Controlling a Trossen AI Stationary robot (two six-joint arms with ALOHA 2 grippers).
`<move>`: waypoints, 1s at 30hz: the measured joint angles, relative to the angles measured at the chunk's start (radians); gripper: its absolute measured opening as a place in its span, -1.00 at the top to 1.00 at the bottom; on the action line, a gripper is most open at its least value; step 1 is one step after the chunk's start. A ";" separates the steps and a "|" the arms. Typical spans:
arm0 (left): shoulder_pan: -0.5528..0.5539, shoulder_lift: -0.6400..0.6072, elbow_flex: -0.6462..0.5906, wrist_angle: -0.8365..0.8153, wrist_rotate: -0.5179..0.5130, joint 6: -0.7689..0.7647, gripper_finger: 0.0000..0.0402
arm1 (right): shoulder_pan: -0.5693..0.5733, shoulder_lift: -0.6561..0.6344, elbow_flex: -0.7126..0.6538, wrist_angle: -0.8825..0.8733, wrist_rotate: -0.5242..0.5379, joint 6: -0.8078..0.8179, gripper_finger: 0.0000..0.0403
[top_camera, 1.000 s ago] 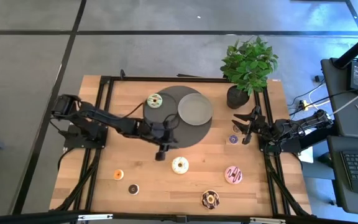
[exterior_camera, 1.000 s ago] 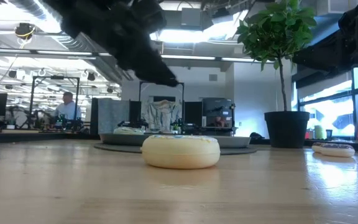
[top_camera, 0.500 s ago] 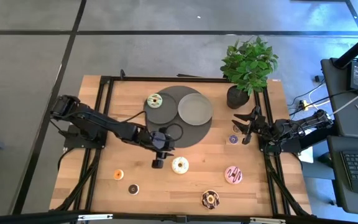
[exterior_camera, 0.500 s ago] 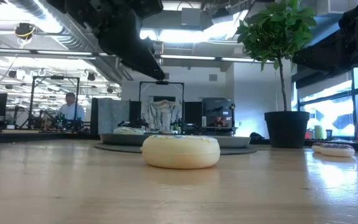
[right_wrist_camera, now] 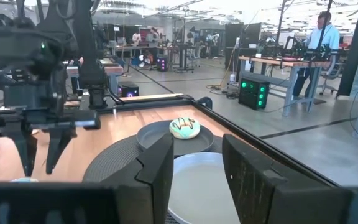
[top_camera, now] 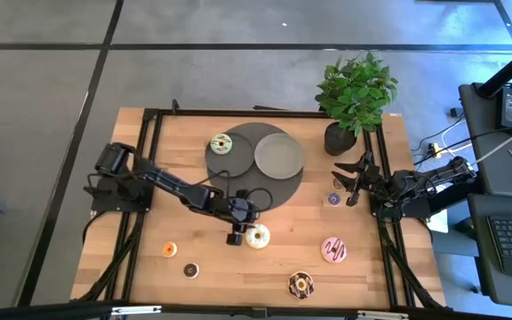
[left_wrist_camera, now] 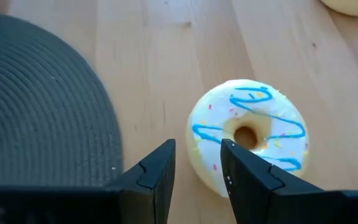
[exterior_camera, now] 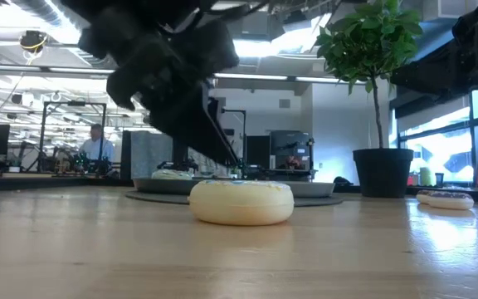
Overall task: Pick & Place donuts
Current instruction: Put the big white donut on the black plate
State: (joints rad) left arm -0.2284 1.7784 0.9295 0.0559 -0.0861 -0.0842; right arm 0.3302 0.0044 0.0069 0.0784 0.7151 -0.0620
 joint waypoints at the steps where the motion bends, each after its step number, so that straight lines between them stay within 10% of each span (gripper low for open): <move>1: 0.000 0.009 0.000 0.008 -0.001 -0.008 0.38 | 0.000 0.000 0.000 0.000 0.000 0.000 0.31; 30: -0.001 0.062 0.000 0.083 0.036 -0.131 0.39 | 0.000 0.000 0.000 0.000 0.000 -0.002 0.31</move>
State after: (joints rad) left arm -0.2293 1.8404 0.9295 0.1387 -0.0498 -0.2150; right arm 0.3305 0.0044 0.0070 0.0784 0.7151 -0.0639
